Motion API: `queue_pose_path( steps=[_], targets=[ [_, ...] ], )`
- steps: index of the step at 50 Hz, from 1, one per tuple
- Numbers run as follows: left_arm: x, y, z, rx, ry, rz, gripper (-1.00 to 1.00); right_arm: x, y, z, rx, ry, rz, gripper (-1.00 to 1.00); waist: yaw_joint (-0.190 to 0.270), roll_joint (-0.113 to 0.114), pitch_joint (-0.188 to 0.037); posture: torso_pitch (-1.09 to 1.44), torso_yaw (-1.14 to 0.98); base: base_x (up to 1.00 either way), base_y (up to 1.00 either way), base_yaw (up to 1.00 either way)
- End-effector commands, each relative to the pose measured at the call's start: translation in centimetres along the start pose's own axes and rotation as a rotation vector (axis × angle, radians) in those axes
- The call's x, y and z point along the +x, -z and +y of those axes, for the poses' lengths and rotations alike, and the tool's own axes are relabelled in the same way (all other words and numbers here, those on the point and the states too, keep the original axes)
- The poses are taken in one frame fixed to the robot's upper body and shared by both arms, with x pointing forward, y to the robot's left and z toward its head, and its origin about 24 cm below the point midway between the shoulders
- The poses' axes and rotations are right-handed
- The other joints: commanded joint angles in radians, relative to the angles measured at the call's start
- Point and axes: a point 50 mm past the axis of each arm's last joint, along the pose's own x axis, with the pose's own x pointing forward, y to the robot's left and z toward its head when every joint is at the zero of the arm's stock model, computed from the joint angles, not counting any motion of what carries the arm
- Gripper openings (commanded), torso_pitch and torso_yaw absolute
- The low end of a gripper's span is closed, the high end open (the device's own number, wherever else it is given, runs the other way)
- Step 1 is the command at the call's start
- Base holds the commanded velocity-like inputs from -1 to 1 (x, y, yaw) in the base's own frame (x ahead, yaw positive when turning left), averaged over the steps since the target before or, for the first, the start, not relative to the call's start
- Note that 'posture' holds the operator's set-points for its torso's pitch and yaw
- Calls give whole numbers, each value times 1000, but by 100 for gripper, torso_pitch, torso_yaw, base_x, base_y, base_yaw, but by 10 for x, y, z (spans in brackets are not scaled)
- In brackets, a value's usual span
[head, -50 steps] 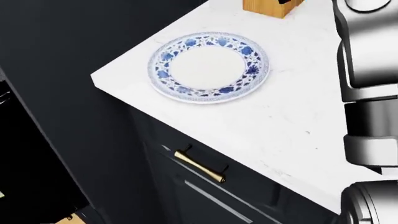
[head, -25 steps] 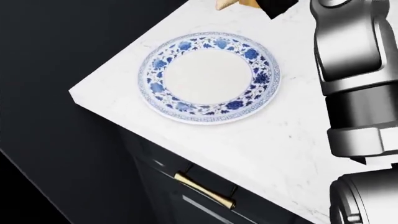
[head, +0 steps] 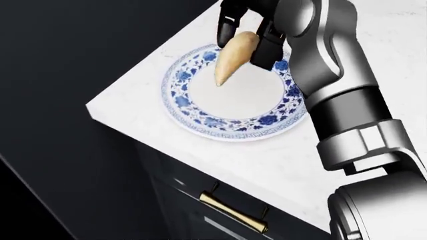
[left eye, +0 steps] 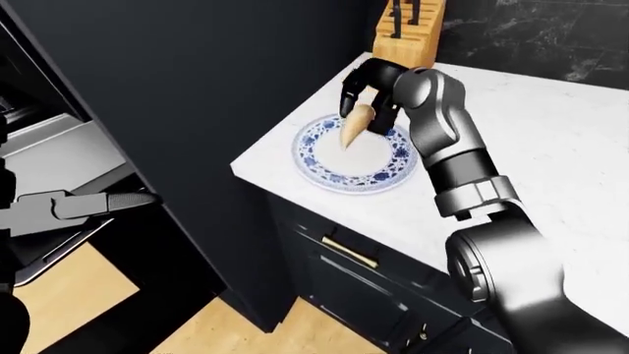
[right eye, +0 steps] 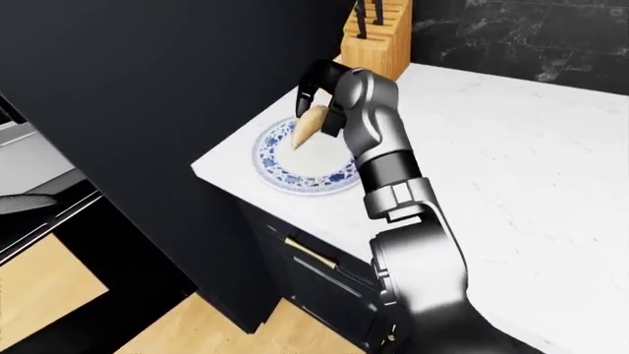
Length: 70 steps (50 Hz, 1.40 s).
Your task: Pick the sweet potato from the top rack in the oven and place it on the plate on the counter.
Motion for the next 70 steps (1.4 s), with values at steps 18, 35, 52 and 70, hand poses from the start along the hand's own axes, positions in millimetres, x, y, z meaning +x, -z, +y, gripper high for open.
queue_pose_path(
  steps=[18, 35, 52, 70],
  targets=[
    [-1, -7, 2, 19, -23, -58, 100, -2, -4, 2, -37, -25, -21, -100, -2, 10, -31, 0, 0, 0, 0, 0],
    [-1, -7, 2, 19, -21, -60, 100, 3, -3, 0, 12, -1, -9, -60, -1, 11, -37, 0, 0, 0, 0, 0],
    [-2, -6, 2, 19, -25, -60, 100, -2, -15, -18, -24, 30, -28, -18, -1, 12, -39, 0, 0, 0, 0, 0],
    [-4, -4, 6, 20, -36, -61, 100, -21, -28, -54, -14, 104, -54, 100, -1, 9, -39, 0, 0, 0, 0, 0]
  ],
)
